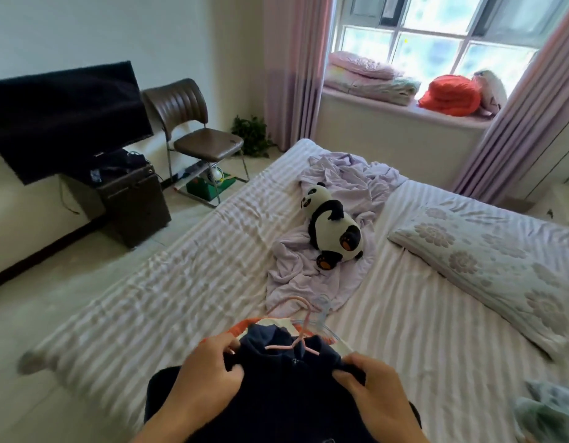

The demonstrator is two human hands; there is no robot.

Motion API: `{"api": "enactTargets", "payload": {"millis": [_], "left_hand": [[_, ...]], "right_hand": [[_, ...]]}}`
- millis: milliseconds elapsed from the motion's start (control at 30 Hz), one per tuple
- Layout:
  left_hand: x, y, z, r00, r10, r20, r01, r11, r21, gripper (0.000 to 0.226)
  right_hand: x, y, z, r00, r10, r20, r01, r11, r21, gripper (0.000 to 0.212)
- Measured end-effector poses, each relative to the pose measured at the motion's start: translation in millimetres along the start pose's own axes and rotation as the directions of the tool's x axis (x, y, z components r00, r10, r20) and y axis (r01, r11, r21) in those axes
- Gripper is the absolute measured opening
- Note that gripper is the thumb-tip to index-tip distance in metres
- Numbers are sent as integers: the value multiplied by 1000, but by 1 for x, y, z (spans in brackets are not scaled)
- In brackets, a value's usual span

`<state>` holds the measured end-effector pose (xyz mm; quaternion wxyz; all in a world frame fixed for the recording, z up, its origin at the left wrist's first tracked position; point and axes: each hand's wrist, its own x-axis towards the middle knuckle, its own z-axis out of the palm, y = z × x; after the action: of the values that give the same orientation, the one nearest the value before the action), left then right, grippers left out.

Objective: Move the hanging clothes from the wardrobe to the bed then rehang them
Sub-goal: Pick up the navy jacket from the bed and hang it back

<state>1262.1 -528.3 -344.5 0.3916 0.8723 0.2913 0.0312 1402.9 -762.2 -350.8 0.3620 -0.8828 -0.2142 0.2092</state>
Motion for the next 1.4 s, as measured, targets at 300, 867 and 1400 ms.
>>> {"api": "enactTargets", "payload": {"millis": [300,867,1400], "left_hand": [[-156,21,-87,948,-102,-302,84,994,-72,19],[-487,-7,-249,545,-238,-804,160,971,-179,23],[-832,-55,-280,78,-302,-950,338,905,-259,36]], "right_hand": [[-85,-87,-13,915,-383,128,394,916,-75,7],[-304,-324,58,529,-811,252,837,547,5,21],[-573,-448,225,-41,-898,439,932,124,340,29]]}}
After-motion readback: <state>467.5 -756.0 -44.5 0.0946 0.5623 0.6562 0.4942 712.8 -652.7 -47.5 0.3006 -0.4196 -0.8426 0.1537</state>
